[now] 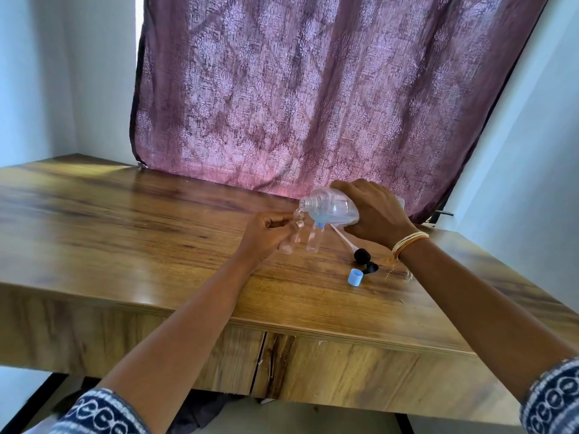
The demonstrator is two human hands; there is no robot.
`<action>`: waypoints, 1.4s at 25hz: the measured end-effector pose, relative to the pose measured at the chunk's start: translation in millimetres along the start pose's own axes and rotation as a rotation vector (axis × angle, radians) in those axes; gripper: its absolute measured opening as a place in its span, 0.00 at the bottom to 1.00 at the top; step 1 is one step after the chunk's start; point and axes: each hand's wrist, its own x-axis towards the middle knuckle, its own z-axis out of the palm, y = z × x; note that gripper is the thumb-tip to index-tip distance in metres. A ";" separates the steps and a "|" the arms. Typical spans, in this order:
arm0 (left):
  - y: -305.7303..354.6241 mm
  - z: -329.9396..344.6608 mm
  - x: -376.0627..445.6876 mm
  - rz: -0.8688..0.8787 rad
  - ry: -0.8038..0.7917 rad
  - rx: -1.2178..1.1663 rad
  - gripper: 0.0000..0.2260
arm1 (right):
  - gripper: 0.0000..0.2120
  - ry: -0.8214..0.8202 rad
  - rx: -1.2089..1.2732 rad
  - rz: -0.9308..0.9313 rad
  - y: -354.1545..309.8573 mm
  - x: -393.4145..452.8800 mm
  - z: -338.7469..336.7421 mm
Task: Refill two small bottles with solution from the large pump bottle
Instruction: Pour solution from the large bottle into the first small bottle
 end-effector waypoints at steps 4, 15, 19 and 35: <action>-1.5 -1.2 0.6 0.014 0.011 0.009 0.12 | 0.35 0.001 -0.011 -0.007 1.1 0.6 -2.3; -0.5 -2.0 -0.6 0.055 -0.004 0.021 0.09 | 0.34 0.009 -0.024 -0.010 0.5 0.5 -5.4; 0.9 -0.6 -0.1 0.040 0.007 0.015 0.12 | 0.34 0.020 -0.028 -0.013 0.8 1.1 -5.1; 2.5 -1.1 -1.5 0.023 0.025 0.017 0.11 | 0.34 0.023 -0.027 -0.014 0.4 1.5 -5.2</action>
